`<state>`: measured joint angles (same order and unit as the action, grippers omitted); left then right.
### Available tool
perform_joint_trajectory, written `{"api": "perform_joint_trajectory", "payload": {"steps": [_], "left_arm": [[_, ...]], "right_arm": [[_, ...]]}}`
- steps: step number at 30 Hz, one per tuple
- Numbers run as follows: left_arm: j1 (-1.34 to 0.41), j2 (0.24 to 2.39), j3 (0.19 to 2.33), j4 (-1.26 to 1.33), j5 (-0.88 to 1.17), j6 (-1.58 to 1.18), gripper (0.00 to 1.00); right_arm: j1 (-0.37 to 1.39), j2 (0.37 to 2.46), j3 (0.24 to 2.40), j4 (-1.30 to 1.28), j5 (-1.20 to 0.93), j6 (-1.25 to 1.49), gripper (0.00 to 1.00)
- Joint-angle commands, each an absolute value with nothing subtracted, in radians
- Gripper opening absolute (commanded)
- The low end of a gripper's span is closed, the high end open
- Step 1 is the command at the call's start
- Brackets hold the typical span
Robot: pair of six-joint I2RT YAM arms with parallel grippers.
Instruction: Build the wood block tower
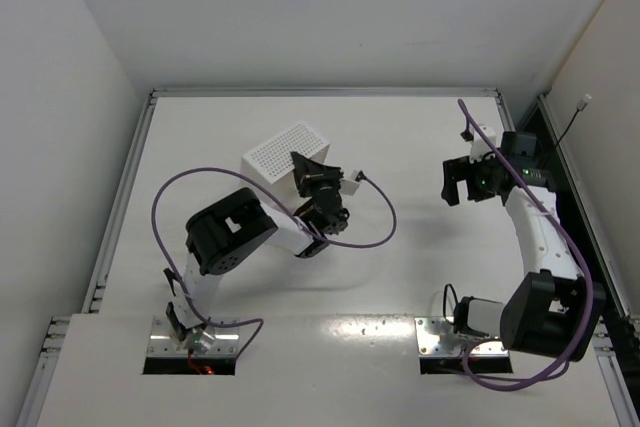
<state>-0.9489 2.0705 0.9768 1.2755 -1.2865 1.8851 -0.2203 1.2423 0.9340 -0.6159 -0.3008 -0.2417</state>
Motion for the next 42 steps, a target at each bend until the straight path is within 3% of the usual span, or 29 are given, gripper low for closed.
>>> {"api": "perform_joint_trajectory", "payload": {"steps": [1, 12, 16, 18, 19, 23, 29, 33, 35, 36, 38, 40, 41, 42], "left_arm": [[-0.962, 1.983, 0.913, 1.853, -1.243, 1.913, 0.00], [-0.943, 2.046, 0.906, 1.853, -1.264, 1.833, 0.00], [-0.983, 1.933, 0.987, 1.853, -1.296, 1.927, 0.00], [-0.983, 1.876, 0.909, 1.731, -1.276, 1.826, 0.00], [-0.970, 1.897, 0.817, 1.808, -1.235, 1.825, 0.00], [-0.878, 2.080, 0.807, 1.861, -1.226, 1.790, 0.00], [-0.828, 2.118, 0.958, 1.861, -1.294, 1.778, 0.00], [-0.863, 1.967, 1.012, 1.852, -1.325, 1.819, 0.00], [-0.893, 1.860, 0.991, 1.775, -1.348, 1.768, 0.00], [-0.893, 1.773, 0.971, 1.526, -1.348, 1.667, 0.00], [-0.893, 1.767, 0.884, 1.348, -1.348, 1.407, 0.00], [-0.873, 1.907, 0.838, 1.510, -1.330, 1.431, 0.00], [-0.873, 1.986, 0.838, 1.724, -1.315, 1.721, 0.00], [-0.873, 2.047, 0.869, 1.864, -1.290, 1.783, 0.00]], "right_arm": [[-0.224, 1.230, 0.976, -0.607, -0.340, -0.236, 1.00], [-0.224, 1.233, 0.967, -0.604, -0.331, -0.225, 1.00], [-0.224, 1.224, 0.966, -0.617, -0.331, -0.236, 1.00], [-0.224, 1.212, 0.976, -0.617, -0.322, -0.236, 1.00], [-0.224, 1.212, 0.965, -0.617, -0.322, -0.236, 1.00], [-0.224, 1.236, 1.002, -0.606, -0.345, -0.224, 1.00], [-0.224, 1.247, 1.011, -0.606, -0.336, -0.224, 1.00], [-0.224, 1.247, 1.011, -0.617, -0.336, -0.224, 1.00], [-0.224, 1.247, 1.011, -0.617, -0.336, -0.224, 1.00], [-0.224, 1.247, 1.002, -0.617, -0.345, -0.224, 1.00], [-0.224, 1.247, 0.990, -0.598, -0.356, -0.212, 1.00], [-0.224, 1.268, 0.989, -0.586, -0.367, -0.212, 1.00], [-0.224, 1.278, 1.008, -0.586, -0.367, -0.212, 1.00], [-0.224, 1.278, 1.017, -0.598, -0.367, -0.212, 1.00]]}}
